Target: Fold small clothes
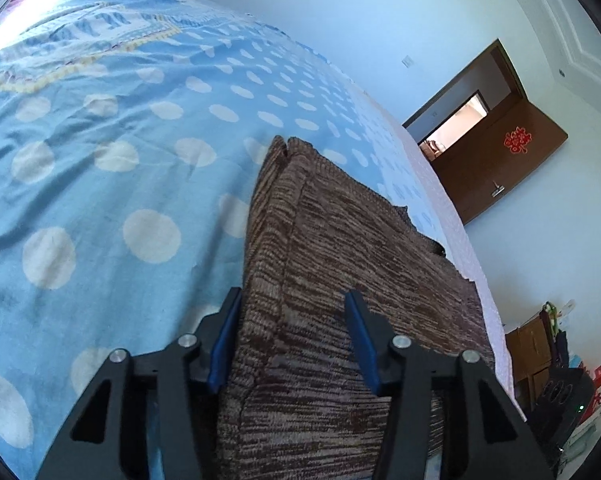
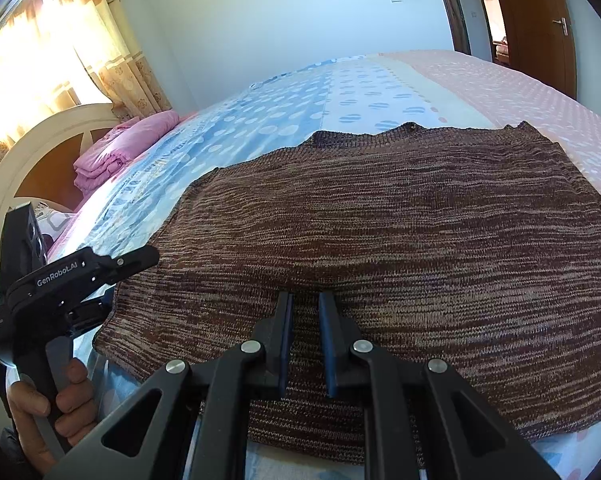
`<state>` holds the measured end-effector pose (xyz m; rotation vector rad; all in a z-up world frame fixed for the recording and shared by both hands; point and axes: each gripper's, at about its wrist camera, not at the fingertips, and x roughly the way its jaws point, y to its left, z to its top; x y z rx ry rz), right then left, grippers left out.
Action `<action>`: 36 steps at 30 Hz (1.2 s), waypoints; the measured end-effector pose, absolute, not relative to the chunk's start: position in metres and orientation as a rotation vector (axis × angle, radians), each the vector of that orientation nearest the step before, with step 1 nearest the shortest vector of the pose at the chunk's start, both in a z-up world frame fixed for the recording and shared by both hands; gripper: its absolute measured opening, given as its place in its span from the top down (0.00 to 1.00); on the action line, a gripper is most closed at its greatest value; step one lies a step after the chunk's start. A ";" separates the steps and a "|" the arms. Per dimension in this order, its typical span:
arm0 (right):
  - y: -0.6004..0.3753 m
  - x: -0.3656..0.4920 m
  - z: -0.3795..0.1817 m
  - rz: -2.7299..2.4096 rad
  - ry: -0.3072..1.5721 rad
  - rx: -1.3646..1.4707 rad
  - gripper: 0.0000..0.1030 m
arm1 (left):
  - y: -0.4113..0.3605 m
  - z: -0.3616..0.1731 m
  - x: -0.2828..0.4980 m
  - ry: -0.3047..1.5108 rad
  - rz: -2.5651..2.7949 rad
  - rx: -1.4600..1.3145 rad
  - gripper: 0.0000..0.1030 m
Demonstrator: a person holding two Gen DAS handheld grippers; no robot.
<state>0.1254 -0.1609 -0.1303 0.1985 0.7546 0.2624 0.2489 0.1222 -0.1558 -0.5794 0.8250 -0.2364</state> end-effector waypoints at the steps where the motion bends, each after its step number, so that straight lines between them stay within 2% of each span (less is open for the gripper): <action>1: -0.161 0.125 -0.130 0.263 0.755 0.199 0.87 | 0.119 -0.154 0.252 0.830 -0.251 -0.564 0.31; 2: -0.161 0.126 -0.130 0.263 0.754 0.199 0.87 | 0.117 -0.153 0.254 0.836 -0.255 -0.553 0.26; 4: -0.161 0.125 -0.130 0.262 0.755 0.199 0.87 | 0.113 -0.152 0.256 0.840 -0.229 -0.539 0.28; 5: -0.161 0.125 -0.130 0.262 0.754 0.199 0.87 | 0.112 -0.152 0.256 0.840 -0.216 -0.536 0.35; 6: -0.161 0.125 -0.130 0.263 0.754 0.199 0.87 | 0.112 -0.152 0.253 0.837 -0.199 -0.531 0.49; 7: -0.161 0.125 -0.130 0.264 0.754 0.201 0.87 | 0.113 -0.153 0.250 0.837 -0.185 -0.527 0.58; 8: -0.161 0.125 -0.130 0.264 0.754 0.204 0.87 | 0.116 -0.154 0.248 0.835 -0.183 -0.541 0.71; 9: -0.162 0.125 -0.130 0.266 0.754 0.206 0.87 | 0.121 -0.156 0.246 0.834 -0.199 -0.585 0.76; 11: -0.162 0.126 -0.130 0.269 0.753 0.211 0.87 | 0.128 -0.161 0.248 0.836 -0.207 -0.640 0.79; 17: -0.167 0.125 -0.131 0.284 0.749 0.245 0.87 | 0.107 -0.138 0.256 0.812 -0.186 -0.547 0.82; 23: -0.180 0.125 -0.134 0.315 0.738 0.344 0.87 | 0.042 -0.099 0.245 0.723 -0.347 -0.339 0.82; 29: -0.188 0.126 -0.138 0.336 0.746 0.415 0.87 | 0.007 -0.132 0.242 0.772 -0.396 -0.263 0.83; 36: -0.190 0.128 -0.137 0.349 0.768 0.436 0.86 | 0.008 -0.130 0.242 0.755 -0.404 -0.262 0.83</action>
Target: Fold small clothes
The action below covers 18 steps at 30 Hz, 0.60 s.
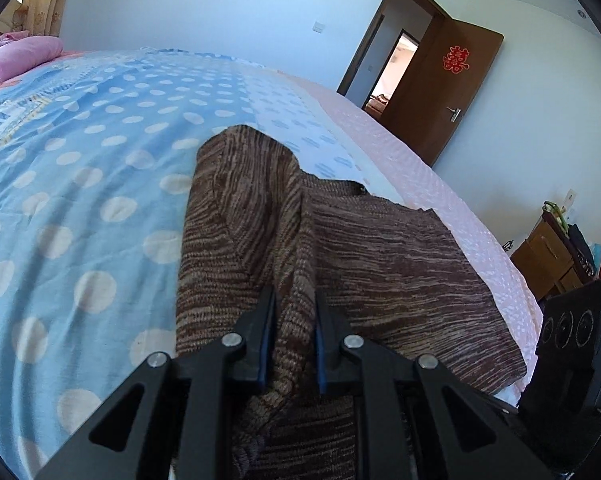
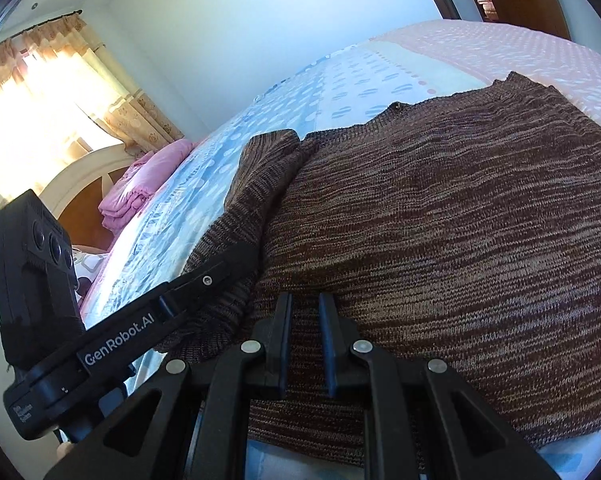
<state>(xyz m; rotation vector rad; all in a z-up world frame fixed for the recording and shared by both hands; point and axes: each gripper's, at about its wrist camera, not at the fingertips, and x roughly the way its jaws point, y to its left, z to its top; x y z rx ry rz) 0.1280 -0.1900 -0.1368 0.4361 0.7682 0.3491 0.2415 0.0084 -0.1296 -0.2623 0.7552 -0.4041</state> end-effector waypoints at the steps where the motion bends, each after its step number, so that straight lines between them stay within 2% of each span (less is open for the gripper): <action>1: -0.193 0.131 -0.135 0.355 0.786 0.444 0.86 | 0.009 -0.131 0.241 0.753 -0.405 -0.265 0.83; 3: -0.197 0.136 -0.125 0.362 0.797 0.455 0.86 | 0.008 -0.132 0.241 0.748 -0.407 -0.267 0.83; 5: -0.202 0.144 -0.107 0.382 0.766 0.462 0.71 | 0.008 -0.133 0.240 0.747 -0.411 -0.275 0.83; 6: -0.203 0.152 -0.097 0.392 0.751 0.467 0.49 | 0.010 -0.133 0.240 0.746 -0.415 -0.282 0.83; 7: -0.203 0.159 -0.090 0.403 0.743 0.474 0.32 | 0.010 -0.133 0.241 0.746 -0.418 -0.289 0.83; 14: -0.169 0.233 -0.091 0.488 0.855 0.430 0.33 | 0.013 -0.134 0.241 0.742 -0.431 -0.318 0.83; 17: -0.154 0.251 -0.104 0.497 0.902 0.400 0.58 | 0.015 -0.135 0.242 0.743 -0.438 -0.332 0.83; 18: -0.149 0.255 -0.109 0.514 0.916 0.398 0.71 | 0.016 -0.135 0.242 0.744 -0.441 -0.337 0.83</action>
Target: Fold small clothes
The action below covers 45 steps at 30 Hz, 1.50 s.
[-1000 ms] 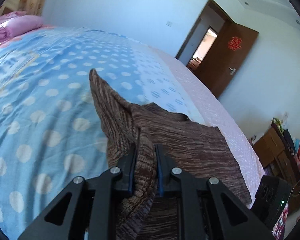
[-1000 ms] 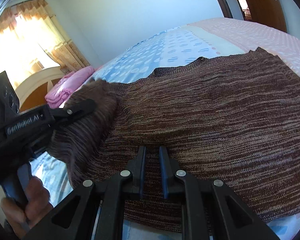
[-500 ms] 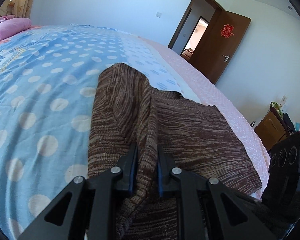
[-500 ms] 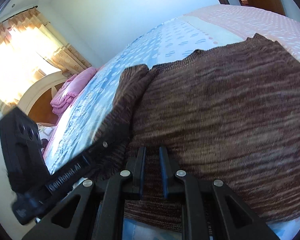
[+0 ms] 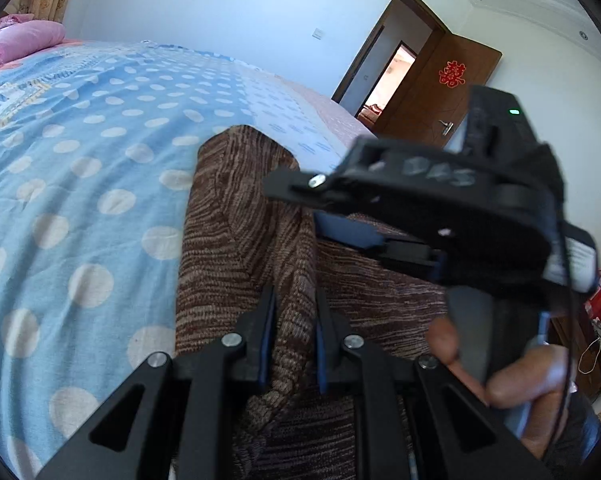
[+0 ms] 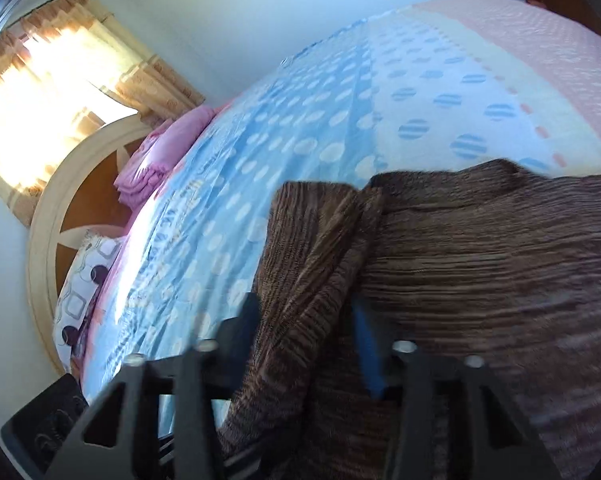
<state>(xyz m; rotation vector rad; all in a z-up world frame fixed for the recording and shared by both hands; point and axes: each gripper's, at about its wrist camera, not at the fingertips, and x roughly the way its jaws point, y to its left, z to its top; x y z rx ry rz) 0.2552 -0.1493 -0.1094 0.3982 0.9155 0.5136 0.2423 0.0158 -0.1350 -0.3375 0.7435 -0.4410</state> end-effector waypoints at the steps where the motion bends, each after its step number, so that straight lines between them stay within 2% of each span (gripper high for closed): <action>1: -0.145 0.258 -0.115 0.513 0.932 0.391 0.79 | 0.016 -0.135 0.243 0.744 -0.443 -0.341 0.83; 3: -0.144 0.258 -0.119 0.501 0.921 0.389 0.86 | 0.017 -0.136 0.243 0.746 -0.445 -0.347 0.83; 6: -0.142 0.254 -0.112 0.479 0.882 0.357 0.88 | 0.016 -0.135 0.243 0.745 -0.443 -0.348 0.83; 14: -0.159 0.236 -0.065 0.458 0.782 0.200 0.89 | -0.016 -0.102 0.231 0.714 -0.456 -0.238 0.83; 22: -0.243 0.224 -0.021 0.384 0.745 0.057 0.89 | -0.105 -0.066 0.224 0.692 -0.584 -0.167 0.83; 30: -0.344 0.224 -0.056 0.273 0.845 0.029 0.89 | -0.212 -0.089 0.219 0.770 -0.668 -0.100 0.83; 34: -0.366 0.227 -0.092 0.260 0.903 0.053 0.89 | -0.240 -0.115 0.218 0.830 -0.632 -0.056 0.83; 36: -0.371 0.226 -0.102 0.273 0.884 0.086 0.89 | -0.245 -0.117 0.213 0.793 -0.614 -0.021 0.81; 37: -0.373 0.226 -0.103 0.279 0.873 0.109 0.89 | -0.247 -0.116 0.212 0.785 -0.611 -0.002 0.78; 39: -0.380 0.227 -0.105 0.269 0.871 0.162 0.82 | -0.246 -0.113 0.208 0.790 -0.623 0.009 0.70; 40: -0.383 0.227 -0.106 0.266 0.877 0.190 0.79 | -0.245 -0.111 0.205 0.801 -0.637 0.008 0.64; 41: -0.387 0.226 -0.106 0.266 0.884 0.217 0.79 | -0.238 -0.109 0.201 0.819 -0.657 0.005 0.53; 42: -0.393 0.223 -0.103 0.250 0.895 0.238 0.77 | -0.230 -0.106 0.196 0.830 -0.671 0.002 0.46; 43: -0.397 0.219 -0.099 0.213 0.892 0.239 0.75 | -0.220 -0.104 0.189 0.827 -0.680 0.002 0.44; 45: -0.409 0.196 -0.084 0.120 0.837 0.232 0.75 | -0.195 -0.098 0.178 0.803 -0.665 0.005 0.30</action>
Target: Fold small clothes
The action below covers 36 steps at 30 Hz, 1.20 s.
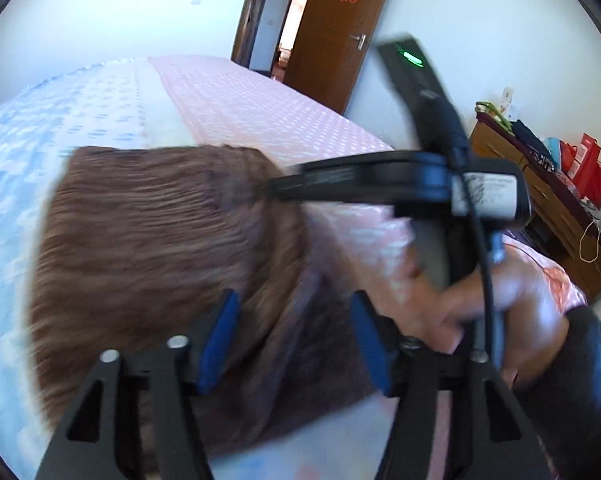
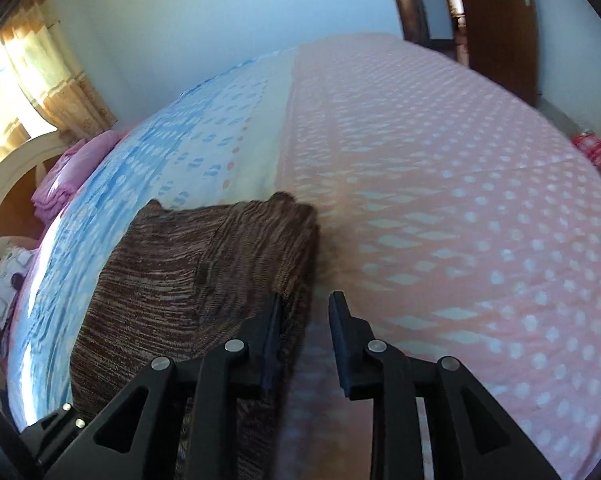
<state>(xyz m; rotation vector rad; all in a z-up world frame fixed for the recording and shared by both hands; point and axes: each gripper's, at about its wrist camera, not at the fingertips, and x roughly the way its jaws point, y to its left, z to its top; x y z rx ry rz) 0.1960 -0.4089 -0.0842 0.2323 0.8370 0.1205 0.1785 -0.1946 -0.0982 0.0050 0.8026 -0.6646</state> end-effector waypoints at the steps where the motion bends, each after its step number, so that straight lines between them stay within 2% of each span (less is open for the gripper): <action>1: -0.414 0.181 -0.076 0.093 0.808 0.238 0.75 | -0.180 -0.096 0.174 0.793 -0.646 -0.004 0.26; 2: -0.418 0.167 -0.069 0.083 0.784 0.250 0.75 | -0.164 -0.096 0.173 0.783 -0.632 -0.026 0.23; 5: -0.413 0.119 -0.053 0.108 0.736 0.276 0.75 | -0.124 -0.099 0.177 0.788 -0.583 -0.096 0.23; 11: -0.359 0.060 -0.047 0.162 0.725 0.144 0.75 | -0.102 -0.104 0.191 0.814 -0.442 -0.132 0.23; 19: -0.304 0.076 -0.043 0.247 0.696 0.105 0.75 | -0.096 -0.139 0.198 0.908 -0.276 -0.030 0.22; 21: -0.298 0.088 -0.054 0.267 0.729 0.102 0.75 | -0.089 -0.142 0.196 0.879 -0.278 -0.040 0.22; 26: -0.331 0.088 -0.109 0.317 0.914 0.239 0.75 | -0.082 -0.143 0.190 0.862 -0.284 -0.026 0.22; 29: -0.364 0.059 -0.122 0.304 0.914 0.323 0.77 | -0.077 -0.142 0.187 0.860 -0.309 -0.037 0.22; 32: -0.383 0.037 -0.119 0.283 0.929 0.370 0.77 | -0.075 -0.141 0.187 0.856 -0.317 -0.047 0.22; 36: -0.377 0.025 -0.091 0.147 0.859 0.193 0.77 | -0.073 -0.136 0.185 0.860 -0.323 -0.048 0.23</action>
